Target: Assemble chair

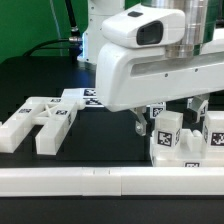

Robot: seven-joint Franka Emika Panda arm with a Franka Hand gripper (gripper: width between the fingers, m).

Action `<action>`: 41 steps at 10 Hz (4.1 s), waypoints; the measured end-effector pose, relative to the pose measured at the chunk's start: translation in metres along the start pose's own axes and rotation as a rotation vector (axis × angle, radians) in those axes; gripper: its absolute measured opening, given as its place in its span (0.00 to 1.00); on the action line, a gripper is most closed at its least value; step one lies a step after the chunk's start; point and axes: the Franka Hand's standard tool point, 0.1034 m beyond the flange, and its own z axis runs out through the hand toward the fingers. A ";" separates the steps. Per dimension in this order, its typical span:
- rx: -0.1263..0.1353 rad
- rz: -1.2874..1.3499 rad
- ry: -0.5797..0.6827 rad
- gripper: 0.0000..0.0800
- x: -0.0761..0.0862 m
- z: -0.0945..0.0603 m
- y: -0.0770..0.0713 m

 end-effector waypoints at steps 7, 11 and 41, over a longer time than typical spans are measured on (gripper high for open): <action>-0.002 -0.251 -0.001 0.47 -0.003 0.002 0.005; -0.001 -0.181 0.000 0.36 -0.003 0.002 0.005; 0.011 0.773 0.033 0.81 -0.039 0.004 -0.003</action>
Offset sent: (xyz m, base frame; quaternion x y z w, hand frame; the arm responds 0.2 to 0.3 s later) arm -0.0026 0.0018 -0.0011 -0.0012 -0.0007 -0.1905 0.9817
